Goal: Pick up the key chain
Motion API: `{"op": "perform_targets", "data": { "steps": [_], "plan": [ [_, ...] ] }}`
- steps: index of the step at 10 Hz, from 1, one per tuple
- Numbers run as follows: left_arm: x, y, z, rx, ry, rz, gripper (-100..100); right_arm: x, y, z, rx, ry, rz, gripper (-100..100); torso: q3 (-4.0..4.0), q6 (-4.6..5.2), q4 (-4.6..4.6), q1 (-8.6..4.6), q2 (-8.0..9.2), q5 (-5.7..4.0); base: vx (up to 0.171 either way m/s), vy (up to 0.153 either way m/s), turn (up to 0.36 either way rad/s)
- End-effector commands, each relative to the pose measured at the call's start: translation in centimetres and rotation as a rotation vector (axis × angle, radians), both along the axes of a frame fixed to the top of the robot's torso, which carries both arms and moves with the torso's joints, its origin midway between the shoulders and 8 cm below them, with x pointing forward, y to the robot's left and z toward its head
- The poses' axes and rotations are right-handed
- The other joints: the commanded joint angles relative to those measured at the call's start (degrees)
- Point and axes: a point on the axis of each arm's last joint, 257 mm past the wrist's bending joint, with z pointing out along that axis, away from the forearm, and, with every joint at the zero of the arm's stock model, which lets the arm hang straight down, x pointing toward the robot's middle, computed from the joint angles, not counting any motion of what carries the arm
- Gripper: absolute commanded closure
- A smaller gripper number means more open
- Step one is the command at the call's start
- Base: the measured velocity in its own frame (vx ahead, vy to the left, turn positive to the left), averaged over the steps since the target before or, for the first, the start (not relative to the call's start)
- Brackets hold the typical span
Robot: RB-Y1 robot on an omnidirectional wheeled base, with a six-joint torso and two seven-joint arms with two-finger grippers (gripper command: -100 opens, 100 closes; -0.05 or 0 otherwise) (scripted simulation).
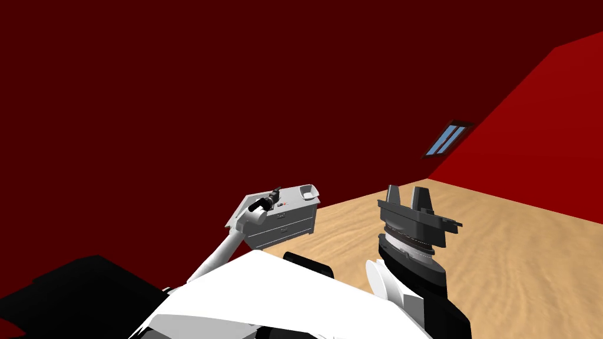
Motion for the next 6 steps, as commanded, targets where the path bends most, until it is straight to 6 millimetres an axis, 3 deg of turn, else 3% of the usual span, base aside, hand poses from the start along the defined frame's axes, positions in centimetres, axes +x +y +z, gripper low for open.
{"op": "perform_targets", "data": {
  "steps": [1, 6],
  "plan": [
    [0.2, 1.1, -1.9, -0.006, 0.069, 0.014, -100, 0.0, 0.0, 0.0, 0.0, 0.0, 0.0, 0, 0.0, 0.0, 0.0, 0.0, 0.0, 0.0, 0.01, 0.0, -0.083],
    [-0.4, 3.5, -6.7, -0.016, 0.252, 0.052, -100, 0.0, 0.0, 0.0, 0.0, 0.0, 0.0, 0, -0.04, 0.01, -0.02, -0.03, -0.07, -0.01, 0.018, -0.004, -0.053]
  ]
}}
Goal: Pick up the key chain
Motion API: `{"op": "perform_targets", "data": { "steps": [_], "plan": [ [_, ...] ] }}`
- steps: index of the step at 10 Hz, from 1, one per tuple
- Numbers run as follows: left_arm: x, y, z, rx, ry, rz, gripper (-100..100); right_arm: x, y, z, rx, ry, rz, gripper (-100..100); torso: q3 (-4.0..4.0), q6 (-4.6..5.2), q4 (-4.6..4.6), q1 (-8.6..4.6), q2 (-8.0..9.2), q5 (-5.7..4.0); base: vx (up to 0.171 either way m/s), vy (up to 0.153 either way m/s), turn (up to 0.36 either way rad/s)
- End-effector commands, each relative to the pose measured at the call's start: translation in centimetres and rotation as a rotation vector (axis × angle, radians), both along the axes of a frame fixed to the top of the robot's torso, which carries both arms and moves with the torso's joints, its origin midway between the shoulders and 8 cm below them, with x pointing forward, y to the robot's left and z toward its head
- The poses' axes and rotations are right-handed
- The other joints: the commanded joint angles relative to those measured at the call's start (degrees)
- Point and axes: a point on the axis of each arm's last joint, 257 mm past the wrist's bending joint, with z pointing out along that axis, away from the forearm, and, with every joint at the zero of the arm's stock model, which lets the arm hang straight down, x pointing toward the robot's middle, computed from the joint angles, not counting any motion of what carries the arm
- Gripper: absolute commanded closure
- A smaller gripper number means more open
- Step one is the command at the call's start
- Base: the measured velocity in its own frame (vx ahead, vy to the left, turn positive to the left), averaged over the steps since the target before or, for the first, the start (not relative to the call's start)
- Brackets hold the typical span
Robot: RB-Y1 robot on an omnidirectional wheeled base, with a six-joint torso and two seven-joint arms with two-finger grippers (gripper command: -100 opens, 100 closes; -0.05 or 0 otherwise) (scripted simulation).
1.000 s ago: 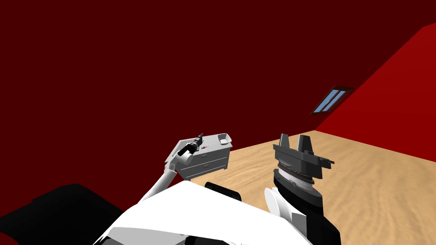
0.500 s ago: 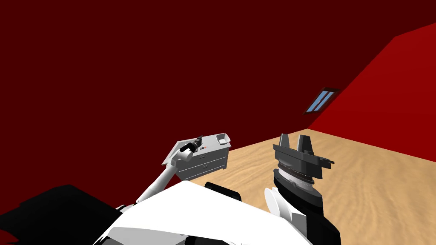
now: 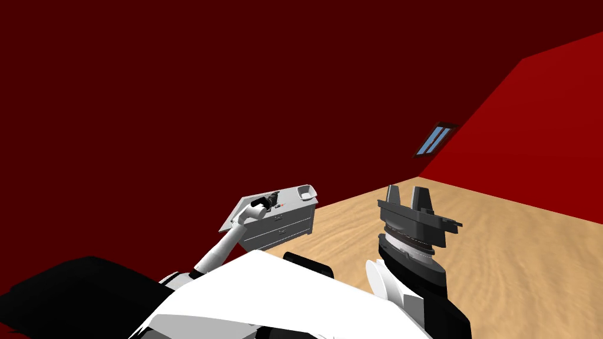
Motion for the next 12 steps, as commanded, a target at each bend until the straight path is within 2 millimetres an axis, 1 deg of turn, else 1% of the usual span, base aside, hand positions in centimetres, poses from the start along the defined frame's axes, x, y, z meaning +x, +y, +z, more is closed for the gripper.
{"op": "perform_targets", "data": {
  "steps": [1, 2, 3, 4, 5, 6, 7, 8, 9, 10, 11, 12],
  "plan": [
    [-0.3, 0.2, -0.4, 0.0, 0.03, 0.005, -100, 0.0, 0.0, 0.0, 0.0, 0.0, 0.0, 0, 0.0, 0.0, 0.0, 0.0, 0.0, 0.0, 0.01, -0.002, 0.004],
    [-0.4, 1.4, -1.7, -0.006, 0.081, 0.025, -100, 0.0, 0.0, 0.0, 0.0, 0.0, 0.0, 0, 0.02, -0.01, 0.01, 0.0, 0.04, 0.0, 0.023, -0.008, -0.069],
    [-0.7, 1.4, -2.2, -0.006, 0.104, 0.026, -100, 0.0, 0.0, 0.0, 0.0, 0.0, 0.0, 0, 0.01, 0.01, 0.01, -0.01, 0.01, 0.0, 0.023, -0.01, -0.043],
    [-0.8, 1.4, -2.3, -0.006, 0.107, 0.026, -100, 0.0, 0.0, 0.0, 0.0, 0.0, 0.0, 0, 0.0, 0.0, 0.0, -0.02, 0.0, -0.01, 0.011, -0.005, 0.004],
    [-1.0, 2.5, -3.6, -0.012, 0.164, 0.047, -100, 0.0, 0.0, 0.0, 0.0, 0.0, 0.0, 0, 0.03, -0.01, 0.01, -0.02, 0.04, -0.01, 0.026, -0.013, -0.064],
    [-1.3, 2.6, -4.0, -0.012, 0.183, 0.048, -100, 0.0, 0.0, 0.0, 0.0, 0.0, 0.0, 0, 0.0, 0.02, 0.01, -0.03, 0.0, -0.01, 0.028, -0.01, -0.042],
    [-1.5, 3.6, -4.8, -0.019, 0.228, 0.067, -100, 0.0, 0.0, 0.0, 0.0, 0.0, 0.0, 0, -0.01, 0.0, 0.0, -0.03, -0.01, -0.01, 0.045, -0.017, -0.063],
    [-2.0, 3.7, -5.6, -0.02, 0.257, 0.073, -100, 0.0, 0.0, 0.0, 0.0, 0.0, 0.0, 0, -0.03, 0.01, -0.01, -0.05, -0.07, -0.01, 0.04, -0.012, -0.037],
    [-2.1, 4.6, -6.1, -0.027, 0.297, 0.09, -100, 0.0, 0.0, 0.0, 0.0, 0.0, 0.0, 0, -0.04, 0.0, -0.01, -0.04, -0.06, -0.01, 0.049, -0.009, -0.056],
    [-2.8, 4.9, -7.0, -0.028, 0.33, 0.098, -100, 0.0, 0.0, 0.0, 0.0, 0.0, 0.0, 0, -0.05, 0.01, -0.02, -0.02, -0.1, -0.01, 0.04, -0.012, -0.032],
    [-3.0, 5.7, -7.5, -0.036, 0.367, 0.118, -100, 0.0, 0.0, 0.0, 0.0, 0.0, 0.0, 0, -0.04, -0.01, -0.02, -0.03, -0.07, -0.01, 0.044, -0.019, -0.057],
    [-3.7, 5.9, -8.3, -0.038, 0.4, 0.125, -100, 0.0, 0.0, 0.0, 0.0, 0.0, 0.0, 0, -0.05, 0.01, -0.01, -0.06, -0.08, -0.02, 0.036, -0.019, -0.035]
  ]
}}
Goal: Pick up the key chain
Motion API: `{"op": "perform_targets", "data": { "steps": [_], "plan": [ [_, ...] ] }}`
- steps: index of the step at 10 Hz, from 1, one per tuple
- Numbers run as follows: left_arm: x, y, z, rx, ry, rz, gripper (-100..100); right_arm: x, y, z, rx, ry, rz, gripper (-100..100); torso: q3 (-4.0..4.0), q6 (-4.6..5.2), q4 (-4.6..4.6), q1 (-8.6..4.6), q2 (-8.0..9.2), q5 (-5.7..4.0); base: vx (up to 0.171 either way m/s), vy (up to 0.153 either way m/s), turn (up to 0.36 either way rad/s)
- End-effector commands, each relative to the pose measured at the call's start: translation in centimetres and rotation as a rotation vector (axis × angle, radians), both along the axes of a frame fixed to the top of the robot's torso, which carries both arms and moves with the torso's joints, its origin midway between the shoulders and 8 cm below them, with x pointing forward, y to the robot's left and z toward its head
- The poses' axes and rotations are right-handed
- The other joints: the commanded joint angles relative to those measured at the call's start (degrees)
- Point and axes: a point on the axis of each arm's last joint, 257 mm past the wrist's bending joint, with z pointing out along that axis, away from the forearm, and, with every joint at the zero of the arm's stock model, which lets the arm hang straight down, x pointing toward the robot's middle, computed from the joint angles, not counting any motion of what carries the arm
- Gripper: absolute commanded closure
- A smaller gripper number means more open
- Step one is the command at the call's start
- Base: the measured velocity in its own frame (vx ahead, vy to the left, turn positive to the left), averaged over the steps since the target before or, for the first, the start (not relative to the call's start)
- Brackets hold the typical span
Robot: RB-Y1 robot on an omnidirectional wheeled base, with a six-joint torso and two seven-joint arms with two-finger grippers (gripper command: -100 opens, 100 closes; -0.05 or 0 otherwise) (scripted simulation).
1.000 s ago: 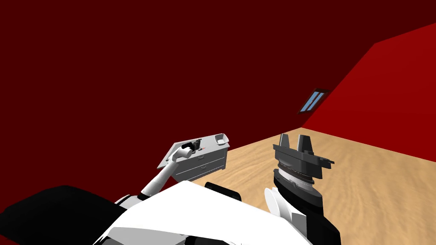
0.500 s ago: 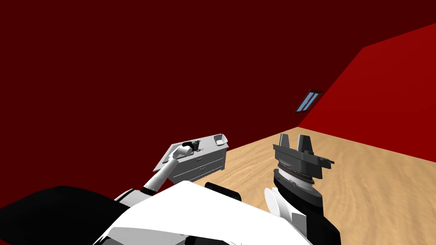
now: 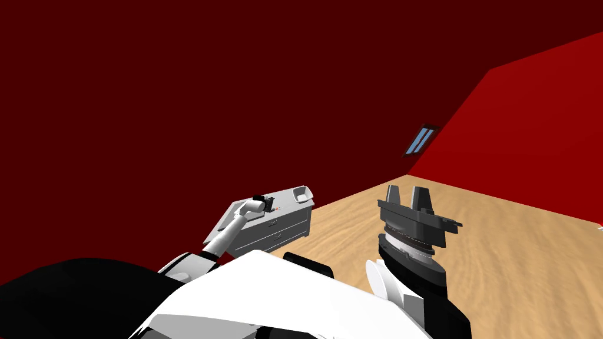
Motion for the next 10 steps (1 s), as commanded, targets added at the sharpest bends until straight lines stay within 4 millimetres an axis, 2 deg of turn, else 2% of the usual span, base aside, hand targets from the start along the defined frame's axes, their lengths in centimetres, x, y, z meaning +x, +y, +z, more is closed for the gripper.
{"op": "perform_targets", "data": {
  "steps": [1, 7, 10],
  "plan": [
    [-0.7, 1.0, -1.0, -0.01, 0.063, 0.028, -100, 0.0, 0.0, 0.0, 0.0, 0.0, 0.0, 0, 0.0, 0.0, 0.0, 0.0, 0.0, 0.0, 0.049, -0.032, -0.049],
    [-4.6, 3.5, -4.3, -0.045, 0.274, 0.115, -100, 0.0, 0.0, 0.0, 0.0, 0.0, 0.0, 0, -0.01, 0.0, -0.01, 0.0, -0.02, 0.0, 0.05, -0.018, -0.038],
    [-6.1, 4.2, -5.2, -0.058, 0.346, 0.142, -100, 0.0, 0.0, 0.0, 0.0, 0.0, 0.0, 0, -0.02, 0.01, 0.0, -0.04, -0.05, -0.01, 0.05, -0.022, -0.033]
  ]
}}
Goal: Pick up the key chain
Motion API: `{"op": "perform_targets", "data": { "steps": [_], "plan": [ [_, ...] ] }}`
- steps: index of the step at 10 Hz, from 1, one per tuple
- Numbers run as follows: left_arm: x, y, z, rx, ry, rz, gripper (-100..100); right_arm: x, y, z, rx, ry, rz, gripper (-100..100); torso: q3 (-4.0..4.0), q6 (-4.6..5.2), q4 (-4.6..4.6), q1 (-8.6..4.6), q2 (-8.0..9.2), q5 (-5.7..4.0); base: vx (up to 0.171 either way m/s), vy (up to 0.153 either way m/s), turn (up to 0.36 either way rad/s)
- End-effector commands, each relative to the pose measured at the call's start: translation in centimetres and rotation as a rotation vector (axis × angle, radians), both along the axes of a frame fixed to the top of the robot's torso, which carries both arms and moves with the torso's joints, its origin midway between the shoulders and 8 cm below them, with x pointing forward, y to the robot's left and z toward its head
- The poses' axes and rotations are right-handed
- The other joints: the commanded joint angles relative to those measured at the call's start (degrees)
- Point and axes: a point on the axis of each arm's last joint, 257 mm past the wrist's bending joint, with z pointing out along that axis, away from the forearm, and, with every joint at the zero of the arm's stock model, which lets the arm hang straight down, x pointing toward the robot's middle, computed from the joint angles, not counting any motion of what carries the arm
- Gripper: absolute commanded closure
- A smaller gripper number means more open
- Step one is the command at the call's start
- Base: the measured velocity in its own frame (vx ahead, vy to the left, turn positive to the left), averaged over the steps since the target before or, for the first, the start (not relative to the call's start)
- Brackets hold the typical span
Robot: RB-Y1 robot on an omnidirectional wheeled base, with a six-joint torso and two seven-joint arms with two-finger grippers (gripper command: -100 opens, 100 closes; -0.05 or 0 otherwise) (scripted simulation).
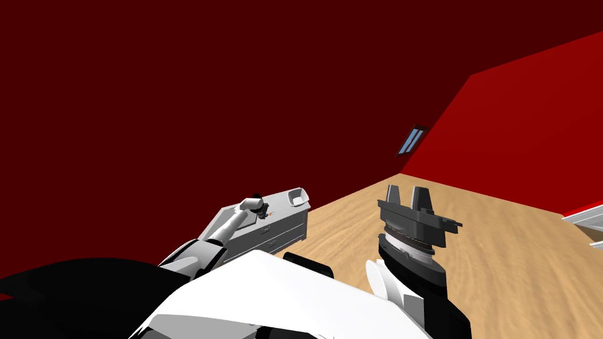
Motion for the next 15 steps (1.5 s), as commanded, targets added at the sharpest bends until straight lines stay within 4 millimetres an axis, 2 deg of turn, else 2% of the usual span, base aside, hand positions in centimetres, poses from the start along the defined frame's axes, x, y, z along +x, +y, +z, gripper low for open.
{"op": "perform_targets", "data": {
  "steps": [1, 2, 5, 9, 11, 12, 13, 14, 15],
  "plan": [
    [-1.5, 0.6, -0.7, -0.012, 0.065, 0.029, -100, 0.0, 0.0, 0.0, 0.0, 0.0, 0.0, 0, 0.0, 0.0, 0.0, 0.0, 0.0, 0.0, 0.059, -0.018, -0.038],
    [-1.7, 0.5, -0.7, -0.013, 0.07, 0.03, -100, 0.0, 0.0, 0.0, 0.0, 0.0, 0.0, 0, -0.01, 0.0, 0.0, 0.01, -0.02, 0.0, 0.046, -0.013, -0.014],
    [-4.7, 1.7, -1.7, -0.04, 0.202, 0.094, -100, 0.0, 0.0, 0.0, 0.0, 0.0, 0.0, 0, -0.04, 0.02, -0.01, -0.04, -0.07, -0.01, 0.071, -0.027, -0.048],
    [-7.3, 2.4, -2.2, -0.062, 0.304, 0.144, -100, 0.0, 0.0, 0.0, 0.0, 0.0, 0.0, 0, 0.01, 0.0, 0.01, -0.01, 0.02, 0.0, 0.049, -0.016, -0.026],
    [-8.2, 2.8, -2.1, -0.069, 0.339, 0.164, -100, 0.0, 0.0, 0.0, 0.0, 0.0, 0.0, 0, 0.02, 0.0, 0.01, 0.0, 0.03, 0.0, 0.043, -0.013, -0.021],
    [-7.9, 2.7, -2.1, -0.066, 0.327, 0.157, -100, 0.0, 0.0, 0.0, 0.0, 0.0, 0.0, 0, 0.03, 0.0, 0.01, 0.03, 0.05, 0.01, 0.019, -0.001, -0.003],
    [-8.0, 2.7, -2.1, -0.067, 0.33, 0.159, 0, 0.0, 0.0, 0.0, 0.0, 0.0, 0.0, 0, 0.06, -0.01, 0.02, 0.05, 0.12, 0.01, 0.0, 0.0, 0.0],
    [-8.3, 2.5, -3.1, -0.068, 0.329, 0.16, -100, 0.0, 0.0, 0.0, 0.0, 0.0, 0.0, 0, 0.1, -0.01, 0.04, 0.06, 0.18, 0.02, 0.011, 0.015, -0.01],
    [-8.5, 2.3, -3.6, -0.068, 0.329, 0.16, -100, 0.0, 0.0, 0.0, 0.0, 0.0, 0.0, 0, 0.1, -0.01, 0.03, 0.11, 0.18, 0.03, 0.014, 0.024, -0.012]
  ]
}}
